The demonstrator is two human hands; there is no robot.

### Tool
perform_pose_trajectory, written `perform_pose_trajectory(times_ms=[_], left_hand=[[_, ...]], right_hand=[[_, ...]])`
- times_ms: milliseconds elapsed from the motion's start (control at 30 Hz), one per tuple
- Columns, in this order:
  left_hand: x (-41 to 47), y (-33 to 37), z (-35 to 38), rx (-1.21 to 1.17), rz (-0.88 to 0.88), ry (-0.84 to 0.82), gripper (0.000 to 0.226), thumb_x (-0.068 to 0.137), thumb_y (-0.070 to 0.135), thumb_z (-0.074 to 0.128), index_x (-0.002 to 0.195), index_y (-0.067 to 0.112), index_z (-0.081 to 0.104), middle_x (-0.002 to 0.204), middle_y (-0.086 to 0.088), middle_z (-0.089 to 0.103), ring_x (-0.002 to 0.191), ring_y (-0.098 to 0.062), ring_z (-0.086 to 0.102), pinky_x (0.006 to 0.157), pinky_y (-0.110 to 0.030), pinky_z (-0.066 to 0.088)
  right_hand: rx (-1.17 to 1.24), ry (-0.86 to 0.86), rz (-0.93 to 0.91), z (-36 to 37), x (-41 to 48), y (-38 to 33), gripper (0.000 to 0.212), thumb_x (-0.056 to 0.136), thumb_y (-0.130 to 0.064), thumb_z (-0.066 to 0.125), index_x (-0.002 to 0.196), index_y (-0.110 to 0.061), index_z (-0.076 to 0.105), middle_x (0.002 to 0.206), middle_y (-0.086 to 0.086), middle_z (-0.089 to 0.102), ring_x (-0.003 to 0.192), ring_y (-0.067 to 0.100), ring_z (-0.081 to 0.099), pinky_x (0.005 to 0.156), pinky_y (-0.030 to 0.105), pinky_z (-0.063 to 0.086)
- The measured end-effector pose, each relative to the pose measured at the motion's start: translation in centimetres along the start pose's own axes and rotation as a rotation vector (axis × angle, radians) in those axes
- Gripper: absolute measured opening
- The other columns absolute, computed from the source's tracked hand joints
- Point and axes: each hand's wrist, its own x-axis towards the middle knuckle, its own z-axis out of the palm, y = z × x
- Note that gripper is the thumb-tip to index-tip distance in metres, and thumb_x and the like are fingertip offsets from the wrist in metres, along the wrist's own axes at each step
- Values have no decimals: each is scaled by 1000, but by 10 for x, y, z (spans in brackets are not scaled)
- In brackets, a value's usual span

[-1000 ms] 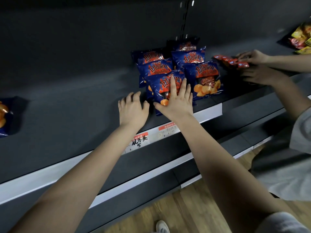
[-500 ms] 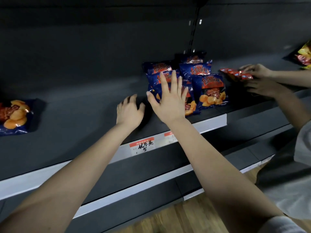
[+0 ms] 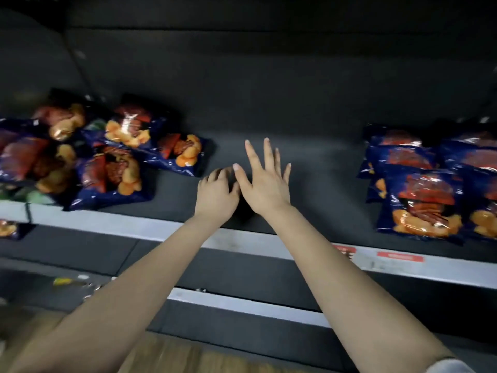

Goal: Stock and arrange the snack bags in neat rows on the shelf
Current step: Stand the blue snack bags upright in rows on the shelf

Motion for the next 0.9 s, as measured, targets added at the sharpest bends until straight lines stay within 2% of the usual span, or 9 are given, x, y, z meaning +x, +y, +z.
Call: perform_pose_trajectory(times_ms=[100,200,333,433,600,733,900], left_hand=[[-9,-34,-25,9,-82,58,34,93,25,42,117,5,55,119,-16,59,111,-37,52,97,-46,38],[-21,-65,-48,-1,-163,107,47,87,34,35,118,6,57,118,-14,61,111,-34,53,95,-47,41],[-38,-95,-75,-35,-262,175,39,93,20,44,131,10,49,134,-11,50,123,-30,44,103,-40,36],[-46,-115,-91,-26,-287,235,37,93,18,45,129,8,50,131,-10,51,121,-30,44,99,-35,37],[-55,-144,-118,-30,-350,351,40,92,22,47,132,15,50,136,-5,48,124,-25,43,102,-41,39],[-66,-170,-136,-13,-429,367,40,93,23,45,133,18,48,139,-3,45,129,-23,37,106,-36,34],[-67,-195,-144,-8,-524,352,42,95,25,42,136,17,44,142,-5,43,133,-24,34,109,-36,30]], right_hand=[[0,-58,-93,23,6,-36,60,97,-58,19,151,-38,1,159,0,-16,147,25,-10,116,55,-5],[16,-100,-190,43,9,-69,60,97,-57,20,151,-37,3,160,1,-14,147,26,-8,116,56,-4],[43,-145,-287,66,13,-107,60,97,-57,21,151,-36,6,160,1,-11,147,25,-8,116,56,-2],[42,-153,-350,80,15,-133,60,98,-56,22,152,-34,9,161,2,-8,147,26,-3,116,55,0],[51,-211,-423,101,24,-172,60,99,-51,28,152,-31,11,161,5,-6,147,31,0,116,54,3],[42,-241,-461,116,32,-205,66,95,-54,38,151,-38,6,161,2,-5,144,43,0,113,58,11],[-12,-282,-461,131,45,-232,77,89,-61,46,150,-43,1,160,-6,-13,143,43,-11,107,69,11]])
